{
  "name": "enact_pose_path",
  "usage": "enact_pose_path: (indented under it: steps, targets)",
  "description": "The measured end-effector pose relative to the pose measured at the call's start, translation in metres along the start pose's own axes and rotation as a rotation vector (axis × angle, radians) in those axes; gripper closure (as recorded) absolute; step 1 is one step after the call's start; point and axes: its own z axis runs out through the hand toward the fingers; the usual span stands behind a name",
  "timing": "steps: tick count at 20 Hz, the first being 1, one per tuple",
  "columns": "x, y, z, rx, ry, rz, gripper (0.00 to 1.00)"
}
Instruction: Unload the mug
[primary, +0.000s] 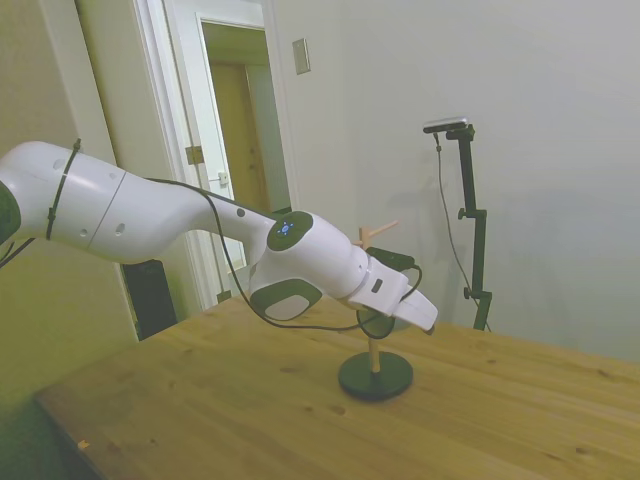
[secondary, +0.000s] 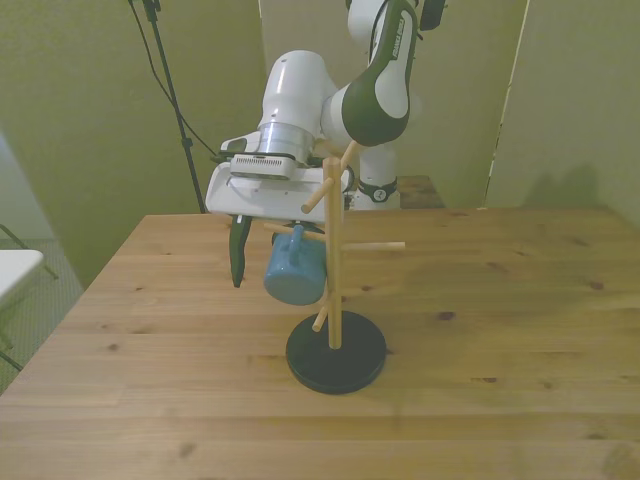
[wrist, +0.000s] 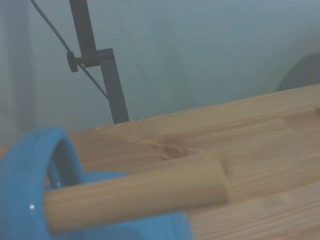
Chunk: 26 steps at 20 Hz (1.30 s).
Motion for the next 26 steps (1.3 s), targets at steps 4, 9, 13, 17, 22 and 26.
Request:
enact_pose_path:
  steps: [4,9,13,17,22,26]
  targets:
    - [0.007,0.004,0.004,0.003,-0.001,0.002,1.00]
    - [0.007,0.001,0.006,0.013,-0.006,0.002,1.00]
    - [0.007,0.002,0.006,0.011,-0.007,0.002,1.00]
    - [0.008,0.000,0.003,0.017,-0.002,-0.002,1.00]
    - [0.008,0.001,-0.001,0.020,0.002,0.001,1.00]
    - [0.010,0.005,-0.005,0.020,0.005,0.016,1.00]
